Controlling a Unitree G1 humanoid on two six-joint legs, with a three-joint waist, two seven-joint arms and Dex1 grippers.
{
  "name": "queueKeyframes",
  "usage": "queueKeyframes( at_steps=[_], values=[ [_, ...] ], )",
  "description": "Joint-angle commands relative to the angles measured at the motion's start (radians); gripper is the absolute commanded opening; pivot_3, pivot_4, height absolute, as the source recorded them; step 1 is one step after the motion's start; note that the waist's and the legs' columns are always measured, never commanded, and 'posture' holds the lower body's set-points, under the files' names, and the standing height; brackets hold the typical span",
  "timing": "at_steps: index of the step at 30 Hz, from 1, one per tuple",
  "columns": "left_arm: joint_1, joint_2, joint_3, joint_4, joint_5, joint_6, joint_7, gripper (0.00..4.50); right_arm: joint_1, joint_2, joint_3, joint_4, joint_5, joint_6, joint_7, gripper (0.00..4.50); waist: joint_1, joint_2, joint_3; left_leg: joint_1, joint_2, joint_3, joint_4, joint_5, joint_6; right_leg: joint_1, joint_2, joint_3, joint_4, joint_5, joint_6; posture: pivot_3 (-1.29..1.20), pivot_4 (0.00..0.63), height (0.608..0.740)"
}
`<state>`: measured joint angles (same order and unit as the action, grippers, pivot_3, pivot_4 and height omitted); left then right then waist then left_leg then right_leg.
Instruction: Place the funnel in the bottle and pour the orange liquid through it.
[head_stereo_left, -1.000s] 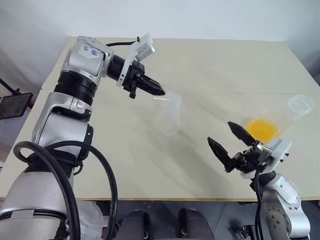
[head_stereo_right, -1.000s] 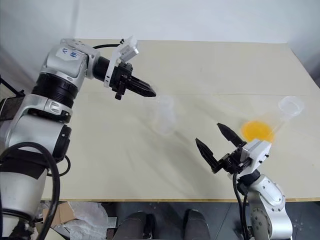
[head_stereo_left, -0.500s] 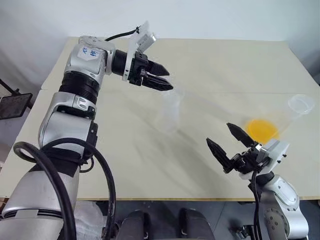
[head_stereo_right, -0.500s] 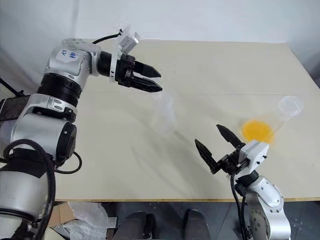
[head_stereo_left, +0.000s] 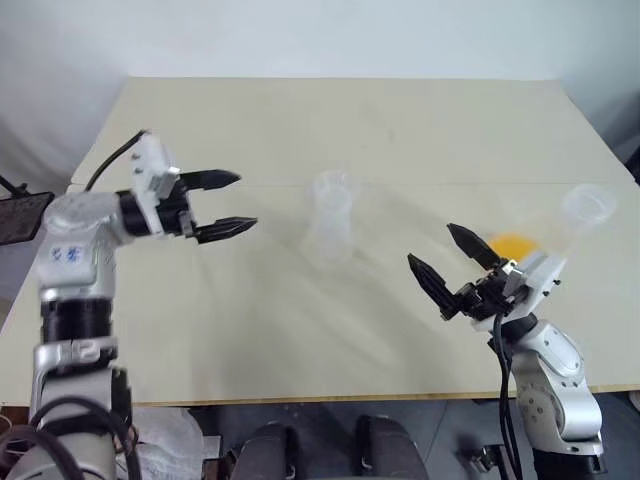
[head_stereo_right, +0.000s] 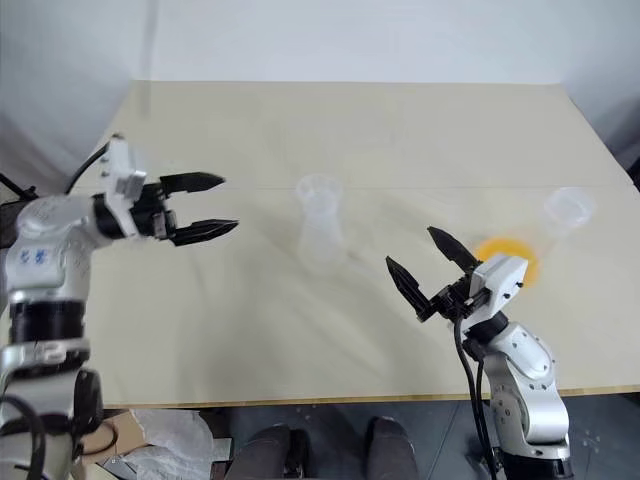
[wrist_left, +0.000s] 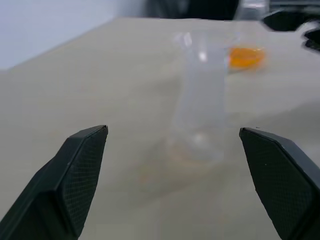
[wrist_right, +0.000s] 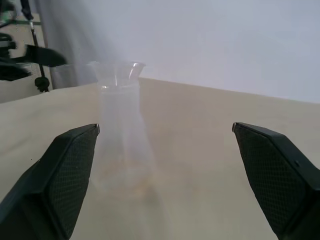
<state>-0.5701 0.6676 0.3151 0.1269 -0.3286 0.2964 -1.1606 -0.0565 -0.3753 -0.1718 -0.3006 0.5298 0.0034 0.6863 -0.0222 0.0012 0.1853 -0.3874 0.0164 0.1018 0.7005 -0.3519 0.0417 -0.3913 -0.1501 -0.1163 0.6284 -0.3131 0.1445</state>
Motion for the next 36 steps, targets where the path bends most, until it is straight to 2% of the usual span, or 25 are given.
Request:
queueKeyframes(
  at_steps=[1,4,7,13,18,23,26,36],
  values=[
    [0.132,0.012,0.078,-0.173,-0.061,-0.035,0.044,4.48,-0.003,-0.022,-0.047,0.002,0.001,-0.020,-0.001,4.50,0.014,0.000,0.000,0.000,0.000,-0.001,0.000,0.000,0.000,0.001,0.000,0.000,0.000,0.000,0.000,0.00,0.150,0.740],
    [0.264,0.000,0.081,-0.273,-0.103,-0.007,0.065,4.48,0.040,-0.038,-0.113,0.009,0.019,-0.020,-0.015,4.50,0.030,0.000,0.000,0.000,-0.001,-0.002,0.001,0.000,0.000,0.002,0.000,0.001,-0.001,0.000,0.000,0.00,0.150,0.740],
    [0.333,-0.018,0.045,-0.332,-0.121,-0.020,0.075,4.48,0.097,-0.049,-0.190,0.009,0.010,-0.048,-0.029,4.50,0.040,0.000,0.000,0.000,-0.001,-0.003,0.001,0.000,0.000,0.003,0.000,0.001,-0.001,0.000,0.000,0.00,0.150,0.740],
    [0.307,-0.072,-0.024,-0.319,-0.148,-0.051,0.082,4.48,0.260,-0.033,-0.371,-0.033,0.048,-0.078,-0.071,4.50,0.046,0.001,-0.001,0.001,-0.001,0.000,0.001,0.000,0.001,0.004,0.000,0.002,-0.002,0.000,0.000,0.00,0.150,0.740],
    [0.290,-0.095,-0.060,-0.313,-0.178,-0.043,0.080,4.48,0.343,0.010,-0.457,-0.027,0.060,-0.107,-0.120,4.50,0.044,0.001,-0.001,0.002,-0.002,0.003,-0.001,0.000,0.000,0.002,0.001,0.004,-0.002,0.000,0.000,0.00,0.150,0.740],
    [0.259,-0.119,-0.090,-0.334,-0.187,-0.055,0.107,4.48,0.306,0.027,-0.492,0.031,0.024,-0.102,-0.228,4.50,0.036,0.002,-0.002,0.003,-0.001,0.007,-0.001,0.000,0.000,0.001,0.002,0.007,-0.002,0.000,0.000,0.00,0.150,0.740],
    [0.257,-0.125,-0.097,-0.344,-0.184,-0.058,0.117,4.48,0.255,-0.006,-0.473,0.050,0.021,0.030,-0.322,4.50,0.035,0.002,-0.002,0.003,-0.001,0.007,-0.001,0.001,0.000,0.001,0.002,0.008,-0.002,0.000,0.000,0.00,0.150,0.740],
    [0.286,-0.133,-0.088,-0.373,-0.206,-0.057,0.173,4.48,0.068,-0.098,-0.407,0.143,-0.007,0.093,-0.322,4.50,0.022,0.004,-0.003,0.003,0.000,0.007,-0.001,0.001,0.000,0.000,0.002,0.009,-0.002,0.000,0.000,0.00,0.150,0.740]
  ],
)
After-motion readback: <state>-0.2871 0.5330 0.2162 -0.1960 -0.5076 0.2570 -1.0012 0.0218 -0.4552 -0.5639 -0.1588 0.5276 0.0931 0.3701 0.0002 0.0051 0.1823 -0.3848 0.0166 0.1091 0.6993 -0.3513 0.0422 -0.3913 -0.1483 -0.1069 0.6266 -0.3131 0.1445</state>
